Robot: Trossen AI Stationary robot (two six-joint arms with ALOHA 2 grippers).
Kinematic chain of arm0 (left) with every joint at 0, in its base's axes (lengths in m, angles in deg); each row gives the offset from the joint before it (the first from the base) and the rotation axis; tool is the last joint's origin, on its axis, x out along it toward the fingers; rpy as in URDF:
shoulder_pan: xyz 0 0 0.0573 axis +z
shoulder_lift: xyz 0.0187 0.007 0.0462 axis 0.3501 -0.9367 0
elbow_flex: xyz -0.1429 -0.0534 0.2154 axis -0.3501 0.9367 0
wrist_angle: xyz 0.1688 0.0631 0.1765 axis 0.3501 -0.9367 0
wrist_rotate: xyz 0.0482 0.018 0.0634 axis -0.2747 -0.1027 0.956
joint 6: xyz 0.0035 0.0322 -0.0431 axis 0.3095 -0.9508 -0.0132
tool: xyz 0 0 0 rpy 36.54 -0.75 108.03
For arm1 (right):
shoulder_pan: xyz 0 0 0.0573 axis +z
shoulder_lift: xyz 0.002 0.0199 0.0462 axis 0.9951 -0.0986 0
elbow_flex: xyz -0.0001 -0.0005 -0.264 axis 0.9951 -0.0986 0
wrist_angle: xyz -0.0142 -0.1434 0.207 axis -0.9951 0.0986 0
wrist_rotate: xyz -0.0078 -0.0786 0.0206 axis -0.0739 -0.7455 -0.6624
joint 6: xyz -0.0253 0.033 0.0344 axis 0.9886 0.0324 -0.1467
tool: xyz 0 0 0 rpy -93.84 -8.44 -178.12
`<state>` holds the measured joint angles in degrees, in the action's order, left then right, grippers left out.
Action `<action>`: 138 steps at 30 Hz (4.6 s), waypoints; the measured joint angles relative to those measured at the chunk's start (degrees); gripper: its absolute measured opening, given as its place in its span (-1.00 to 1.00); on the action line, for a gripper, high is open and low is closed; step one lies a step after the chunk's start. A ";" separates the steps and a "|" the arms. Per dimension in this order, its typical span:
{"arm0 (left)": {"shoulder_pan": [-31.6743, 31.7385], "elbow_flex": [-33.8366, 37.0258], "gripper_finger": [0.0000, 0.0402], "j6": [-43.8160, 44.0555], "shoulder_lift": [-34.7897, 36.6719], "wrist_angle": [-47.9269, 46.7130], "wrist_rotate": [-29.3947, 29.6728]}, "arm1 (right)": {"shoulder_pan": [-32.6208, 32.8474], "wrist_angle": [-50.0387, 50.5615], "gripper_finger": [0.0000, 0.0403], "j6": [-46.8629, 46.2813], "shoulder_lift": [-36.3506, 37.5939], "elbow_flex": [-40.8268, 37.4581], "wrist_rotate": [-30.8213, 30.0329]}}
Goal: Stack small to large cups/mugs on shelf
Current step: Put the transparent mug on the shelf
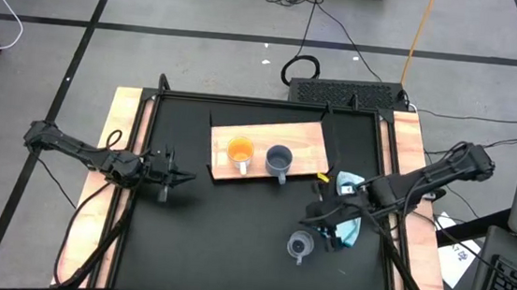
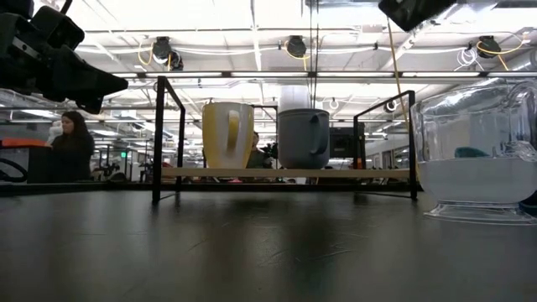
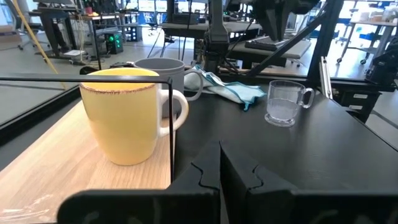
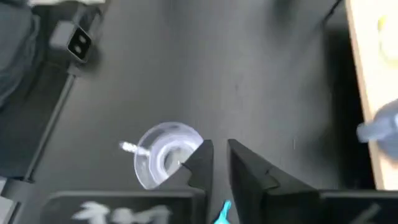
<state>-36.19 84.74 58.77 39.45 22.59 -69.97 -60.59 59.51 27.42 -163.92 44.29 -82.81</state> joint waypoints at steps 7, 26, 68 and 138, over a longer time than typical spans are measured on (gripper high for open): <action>0.02 -0.02 -0.98 0.02 0.00 0.05 0.00 | 0.00 0.12 -0.39 -3.56 -3.39 0.00 3.26; 0.02 -0.02 -0.87 1.35 0.00 0.21 0.00 | -0.13 0.25 0.02 -3.68 -13.01 -1.03 5.91; 0.02 -0.02 -0.87 1.26 0.00 0.02 0.02 | -2.91 -7.91 -0.46 -3.05 -13.03 -6.93 5.45; 0.02 -0.02 -0.87 1.33 -0.02 -2.11 0.61 | -21.97 -19.44 -1.00 14.39 20.91 -21.71 -4.67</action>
<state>-36.18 84.71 60.10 39.43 20.48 -69.36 -82.56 40.07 41.81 -143.01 22.58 -87.48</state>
